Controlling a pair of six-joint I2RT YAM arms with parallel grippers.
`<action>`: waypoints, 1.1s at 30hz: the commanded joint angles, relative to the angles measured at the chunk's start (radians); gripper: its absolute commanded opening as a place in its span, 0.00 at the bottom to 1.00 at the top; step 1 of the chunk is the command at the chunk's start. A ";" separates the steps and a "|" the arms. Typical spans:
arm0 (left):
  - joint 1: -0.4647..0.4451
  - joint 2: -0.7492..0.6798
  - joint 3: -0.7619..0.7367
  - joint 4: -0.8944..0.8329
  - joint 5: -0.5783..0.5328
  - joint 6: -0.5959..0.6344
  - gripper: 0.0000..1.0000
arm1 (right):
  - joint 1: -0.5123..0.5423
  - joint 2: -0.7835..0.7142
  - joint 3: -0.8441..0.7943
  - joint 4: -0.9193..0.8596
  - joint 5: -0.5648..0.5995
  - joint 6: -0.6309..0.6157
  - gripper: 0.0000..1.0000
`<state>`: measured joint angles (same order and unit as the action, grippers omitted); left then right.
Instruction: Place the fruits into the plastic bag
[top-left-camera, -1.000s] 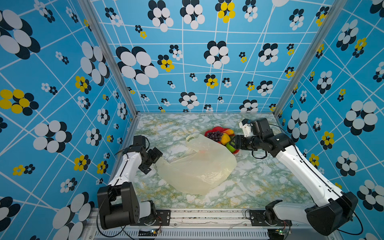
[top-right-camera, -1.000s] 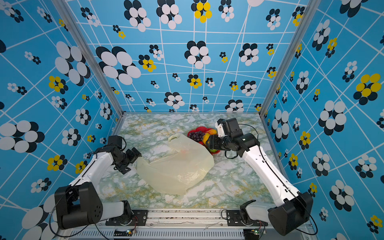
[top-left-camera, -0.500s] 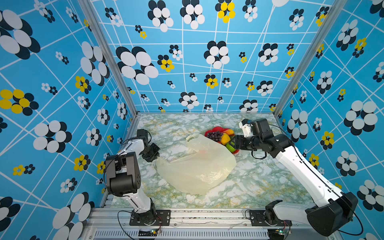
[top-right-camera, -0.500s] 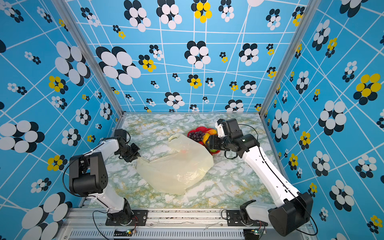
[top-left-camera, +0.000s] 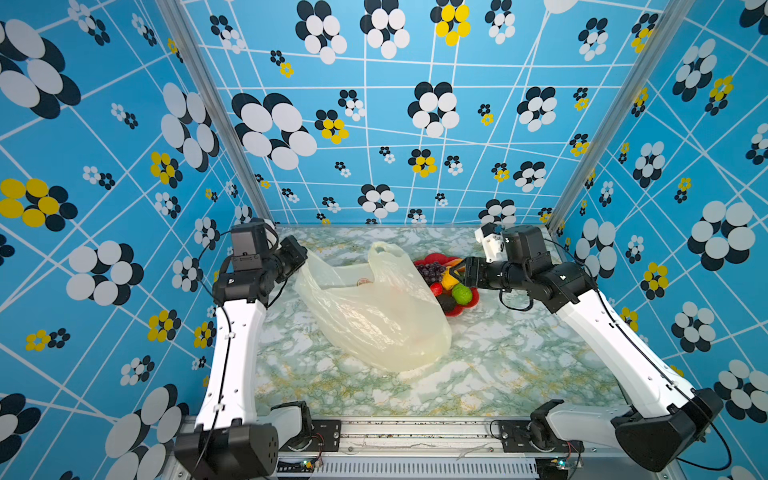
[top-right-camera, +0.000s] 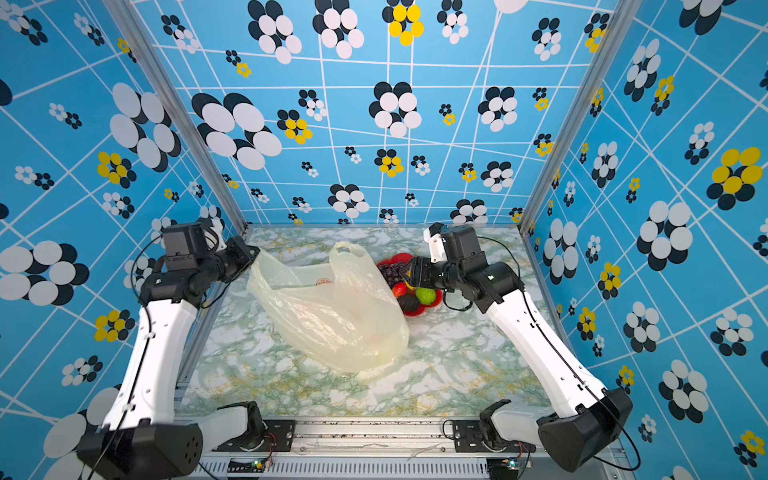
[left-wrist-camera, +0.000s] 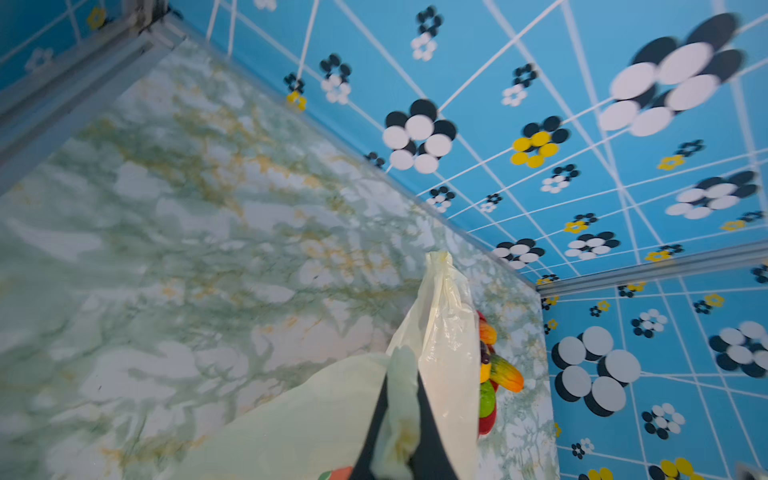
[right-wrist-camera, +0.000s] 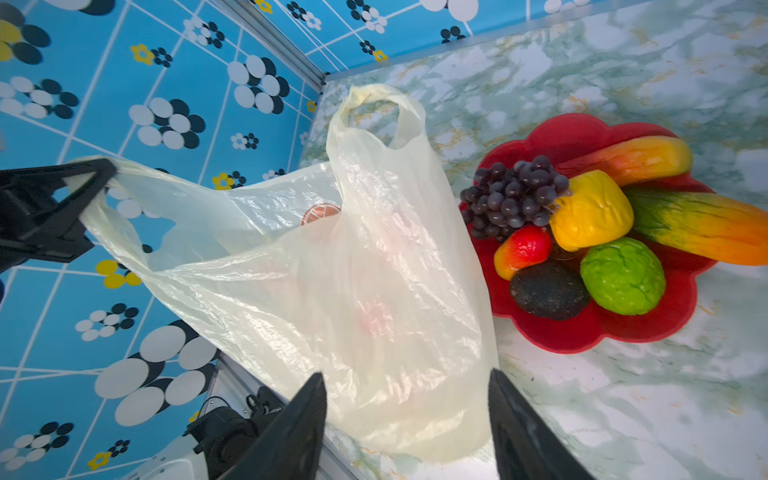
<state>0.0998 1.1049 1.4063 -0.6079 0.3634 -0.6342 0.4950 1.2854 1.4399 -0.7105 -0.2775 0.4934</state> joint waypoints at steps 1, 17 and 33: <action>-0.050 -0.048 0.067 0.060 0.025 0.027 0.00 | 0.022 0.010 0.073 0.000 -0.037 0.035 0.63; -0.557 -0.174 -0.212 0.172 0.211 0.028 0.00 | 0.069 -0.008 -0.076 0.083 -0.061 0.067 0.86; -0.657 -0.185 -0.165 0.094 0.341 0.030 0.00 | 0.096 0.154 0.070 0.123 -0.088 0.031 0.89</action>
<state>-0.5522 0.9199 1.2129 -0.4808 0.6682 -0.6296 0.5846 1.4311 1.4696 -0.6056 -0.3504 0.5529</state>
